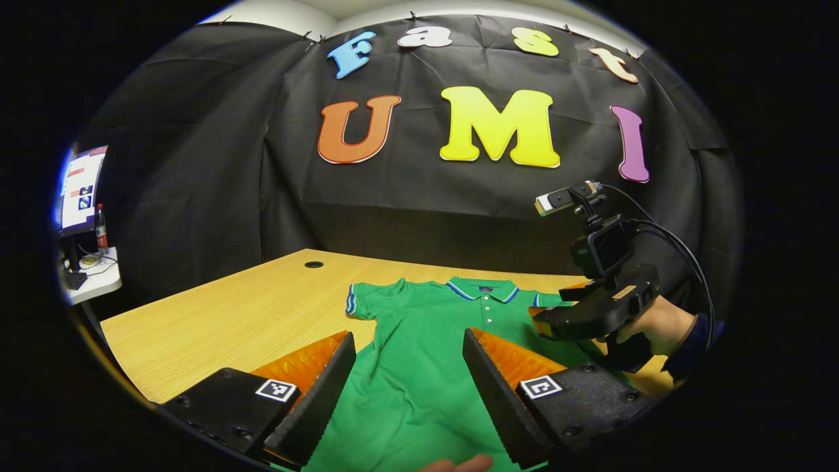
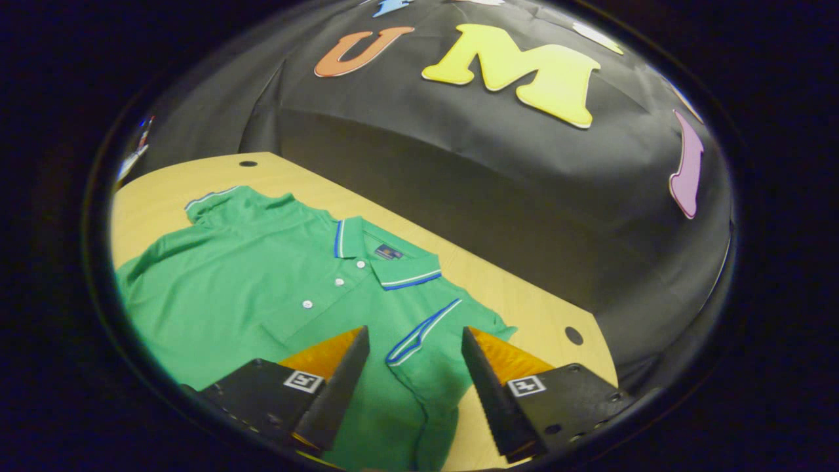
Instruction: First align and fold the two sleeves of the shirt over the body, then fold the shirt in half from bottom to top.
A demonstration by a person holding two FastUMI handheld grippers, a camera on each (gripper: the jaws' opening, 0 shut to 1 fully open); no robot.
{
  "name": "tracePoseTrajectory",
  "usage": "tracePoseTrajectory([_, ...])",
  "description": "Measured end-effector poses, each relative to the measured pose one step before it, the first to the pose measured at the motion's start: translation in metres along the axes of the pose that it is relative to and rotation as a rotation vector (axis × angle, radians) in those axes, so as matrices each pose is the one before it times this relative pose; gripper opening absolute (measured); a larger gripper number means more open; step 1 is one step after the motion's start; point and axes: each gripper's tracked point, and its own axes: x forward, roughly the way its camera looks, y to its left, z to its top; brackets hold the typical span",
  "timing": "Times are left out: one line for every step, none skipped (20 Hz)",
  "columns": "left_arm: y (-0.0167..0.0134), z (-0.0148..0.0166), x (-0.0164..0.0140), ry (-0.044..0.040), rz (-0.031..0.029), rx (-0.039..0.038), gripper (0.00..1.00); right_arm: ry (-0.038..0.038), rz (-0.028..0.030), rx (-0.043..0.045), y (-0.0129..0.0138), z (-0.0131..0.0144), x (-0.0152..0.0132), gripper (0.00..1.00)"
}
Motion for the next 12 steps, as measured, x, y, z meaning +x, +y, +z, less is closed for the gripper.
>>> tracePoseTrajectory([0.00237, 0.00016, 0.00043, -0.0003, 0.00628, 0.00267, 1.0, -0.01656, -0.00375, 0.02177, -0.00064, 0.0026, -0.00539, 0.99])
tracePoseTrajectory([0.00265, 0.00015, 0.00079, -0.0002, 0.00786, 0.00332, 1.0, -0.0231, -0.004, 0.02921, -0.00177, 0.00433, -0.00873, 0.94])
tracePoseTrajectory([0.00203, 0.00048, 0.00134, 0.00113, 0.00678, 0.00292, 1.0, -0.02359, -0.00221, 0.03486, -0.00134, 0.00573, -0.01017, 0.96])
tracePoseTrajectory([0.00207, 0.00014, 0.00169, 0.00455, 0.00295, 0.00414, 1.0, -0.02303, 0.00085, 0.0366, -0.00172, 0.00479, -0.01194, 0.95])
tracePoseTrajectory([0.00017, 0.00174, 0.00141, 0.00802, -0.00632, 0.00868, 1.0, -0.01764, -0.00164, 0.03529, -0.00322, 0.00559, -0.01291, 0.98])
tracePoseTrajectory([0.00002, 0.00359, 0.00166, 0.00792, -0.01032, 0.00858, 1.0, -0.01652, -0.00984, 0.03115, -0.00423, 0.00402, -0.0126, 0.95])
tracePoseTrajectory([0.00172, 0.00576, 0.00131, 0.00661, -0.00533, -0.00261, 1.0, -0.01161, -0.01493, 0.02716, -0.00489, 0.00537, -0.01291, 0.98])
tracePoseTrajectory([0.00416, 0.00709, 0.0016, 0.00595, 0.0002, -0.00228, 1.0, -0.01632, -0.00699, 0.02429, -0.00356, 0.00478, -0.01354, 0.96])
tracePoseTrajectory([0.00351, 0.00839, 0.00212, 0.006, -0.0022, -0.00679, 1.0, -0.02468, -0.00192, 0.02451, -0.00266, 0.00835, -0.01369, 0.98])
tracePoseTrajectory([0.00148, 0.00782, 0.00206, 0.01093, -0.00673, -0.01389, 1.0, -0.02518, -0.00723, 0.02188, -0.00347, 0.00732, -0.01384, 0.95])
tracePoseTrajectory([-0.00017, 0.01073, 0.00235, -0.0055, -0.01647, -0.00263, 1.0, -0.0196, -0.01042, 0.015, -0.00531, 0.00597, -0.0147, 0.95])
tracePoseTrajectory([0.00136, 0.01289, 0.00525, -0.01594, -0.01618, 0.0056, 1.0, -0.01519, -0.01015, 0.00928, -0.0055, 0.00245, -0.01493, 0.96])
